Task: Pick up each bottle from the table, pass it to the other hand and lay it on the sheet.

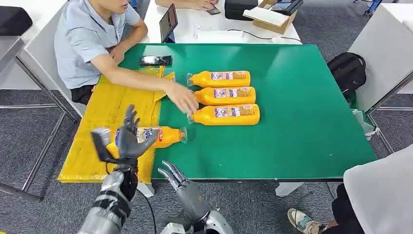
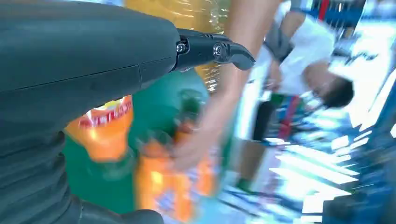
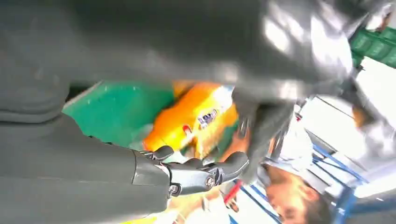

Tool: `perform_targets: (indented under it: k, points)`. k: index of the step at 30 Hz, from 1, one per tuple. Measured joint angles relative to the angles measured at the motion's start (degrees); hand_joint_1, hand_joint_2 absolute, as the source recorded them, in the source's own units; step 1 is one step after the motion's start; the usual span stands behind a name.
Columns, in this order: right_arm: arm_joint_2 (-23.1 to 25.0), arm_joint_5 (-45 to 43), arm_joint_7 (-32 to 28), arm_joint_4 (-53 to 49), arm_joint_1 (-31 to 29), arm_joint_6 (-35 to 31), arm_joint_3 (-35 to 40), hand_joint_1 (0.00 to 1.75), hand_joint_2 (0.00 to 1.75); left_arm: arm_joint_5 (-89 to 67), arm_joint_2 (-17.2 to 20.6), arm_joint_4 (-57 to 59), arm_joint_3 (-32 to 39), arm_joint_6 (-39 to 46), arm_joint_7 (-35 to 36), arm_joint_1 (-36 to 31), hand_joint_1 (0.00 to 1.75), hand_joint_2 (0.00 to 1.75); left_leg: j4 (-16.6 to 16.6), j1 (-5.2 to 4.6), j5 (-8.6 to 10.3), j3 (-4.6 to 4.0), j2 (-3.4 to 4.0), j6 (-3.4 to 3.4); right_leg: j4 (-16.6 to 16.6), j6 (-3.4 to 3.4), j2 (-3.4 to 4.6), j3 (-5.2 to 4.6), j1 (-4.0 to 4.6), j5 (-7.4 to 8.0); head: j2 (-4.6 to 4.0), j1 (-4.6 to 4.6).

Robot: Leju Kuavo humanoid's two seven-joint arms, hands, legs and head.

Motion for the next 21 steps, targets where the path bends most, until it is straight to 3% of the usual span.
perform_targets:
  k: [3, 10, 15, 21]
  points:
    - [-1.2, 6.5, 0.0, -3.4, 2.5, -0.1, -4.0, 0.0, 1.75, 9.2, 0.2, -11.0, -2.5, 1.2, 1.5, 7.5, 0.0, 1.75, 0.0, 0.0, 0.0, -0.2, -0.02, 0.0, 0.0, 0.0, -0.01, -0.2, 0.0, -0.01, 0.0, -0.02]
    - [-4.6, 23.6, 1.1, -10.9, 9.4, -0.2, -21.5, 0.0, 1.75, 8.9, 1.8, -28.2, -8.0, 6.2, -2.0, 21.8, 0.0, 1.75, 0.0, -0.03, -0.07, -0.31, -0.07, 0.02, -0.1, 0.01, -0.02, -0.26, -0.02, -0.02, 0.0, -0.02]
    - [-8.7, 32.1, 5.6, -10.6, 8.0, -0.2, -32.3, 0.0, 1.75, 3.9, 3.1, -33.7, -12.1, 10.7, -5.4, 26.4, 0.0, 1.75, 0.0, -0.13, 0.01, -0.31, -0.08, 0.15, -0.1, 0.18, -0.02, -0.24, -0.14, 0.12, 0.0, -0.02]
    - [-11.5, 41.3, 8.8, -3.9, 2.4, -0.2, -39.4, 0.0, 1.75, 2.1, 4.2, -36.9, -16.4, 12.7, -6.6, 27.5, 0.0, 1.75, 0.0, -0.14, 0.1, -0.3, -0.07, 0.21, -0.1, 0.24, -0.02, -0.23, -0.15, 0.19, 0.0, -0.02]
